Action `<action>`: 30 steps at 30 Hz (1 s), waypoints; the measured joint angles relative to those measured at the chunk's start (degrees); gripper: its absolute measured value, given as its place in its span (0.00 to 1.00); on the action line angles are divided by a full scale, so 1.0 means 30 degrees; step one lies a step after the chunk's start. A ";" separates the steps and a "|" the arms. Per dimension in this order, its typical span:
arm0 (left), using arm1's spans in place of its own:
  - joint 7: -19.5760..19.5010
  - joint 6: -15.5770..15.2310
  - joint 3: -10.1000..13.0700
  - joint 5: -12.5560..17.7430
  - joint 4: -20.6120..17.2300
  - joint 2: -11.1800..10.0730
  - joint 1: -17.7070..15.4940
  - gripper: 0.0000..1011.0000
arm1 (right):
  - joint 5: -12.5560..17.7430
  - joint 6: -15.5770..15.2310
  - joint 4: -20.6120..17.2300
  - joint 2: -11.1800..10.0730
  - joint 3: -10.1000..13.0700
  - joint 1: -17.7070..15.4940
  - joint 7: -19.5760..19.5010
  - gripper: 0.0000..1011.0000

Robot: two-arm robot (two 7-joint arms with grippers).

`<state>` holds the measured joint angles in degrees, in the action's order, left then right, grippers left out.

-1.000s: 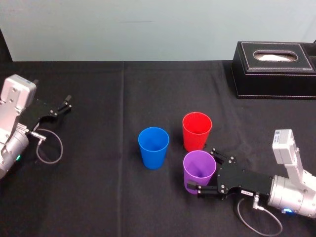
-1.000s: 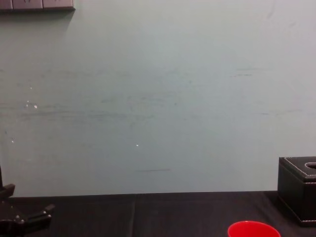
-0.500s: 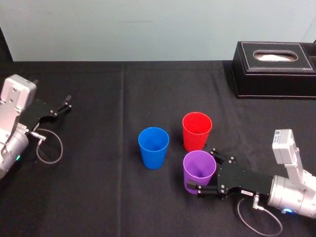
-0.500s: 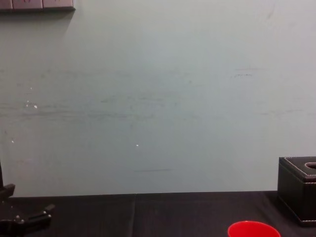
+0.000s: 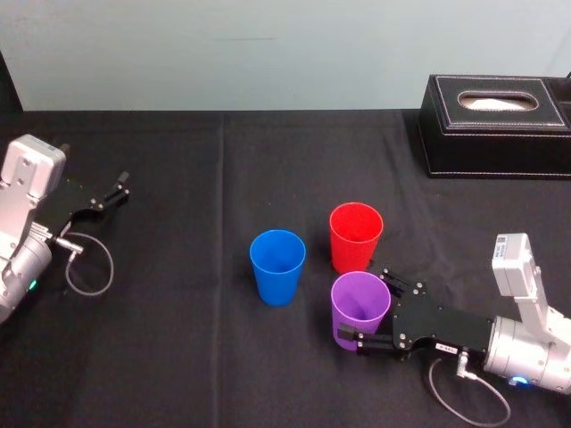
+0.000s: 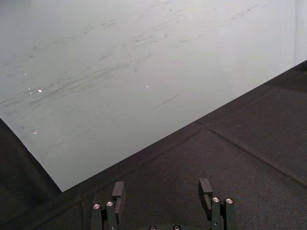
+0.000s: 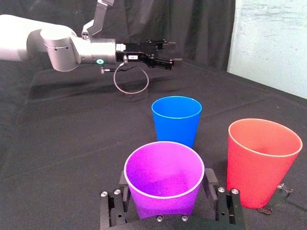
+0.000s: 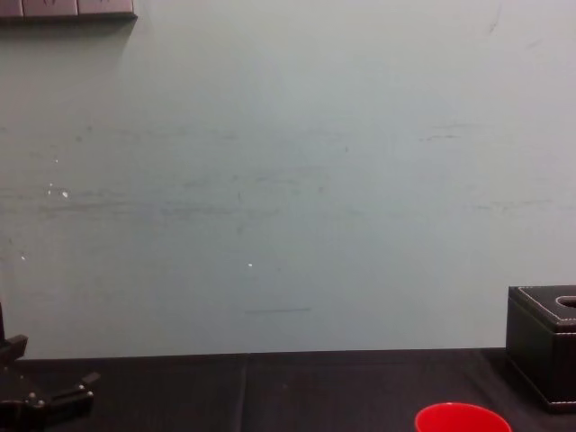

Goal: Stack the three plastic cups sequentially using one hand.

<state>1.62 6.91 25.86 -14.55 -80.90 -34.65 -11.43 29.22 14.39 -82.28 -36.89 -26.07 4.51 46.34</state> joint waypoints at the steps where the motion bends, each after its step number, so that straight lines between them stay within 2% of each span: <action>1: 0.0000 0.0000 0.0002 0.0001 0.0000 0.0001 -0.0001 0.99 | 0.0001 0.0000 0.0001 0.0000 0.0000 0.0000 0.0001 0.94; 9: 0.0000 -0.0001 0.0001 0.0001 -0.0001 0.0001 0.0000 0.99 | 0.0000 0.0001 0.0001 0.0000 0.0001 0.0000 0.0001 0.76; 21: 0.0000 0.0000 0.0001 0.0001 -0.0001 0.0003 0.0000 0.99 | 0.0000 0.0000 0.0001 -0.0001 0.0002 0.0000 0.0001 0.73; 24: -0.0001 -0.0001 0.0001 0.0001 0.0000 0.0003 0.0000 0.99 | 0.0081 0.0106 -0.0882 -0.0663 0.0671 -0.0911 -0.0722 0.73; 25: 0.0000 0.0000 -0.0001 0.0001 0.0000 0.0002 0.0001 0.99 | 0.0081 0.0106 -0.0882 -0.0663 0.0671 -0.0911 -0.0722 0.73; 30: 0.0000 -0.0001 0.0001 0.0001 0.0000 0.0002 0.0000 0.99 | 0.0240 -0.0284 -0.2848 -0.1599 0.1605 -0.2249 -0.1618 0.73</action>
<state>1.62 6.91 25.86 -14.54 -80.90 -34.64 -11.43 29.94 13.54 -90.82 -41.68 -21.25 -2.23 41.48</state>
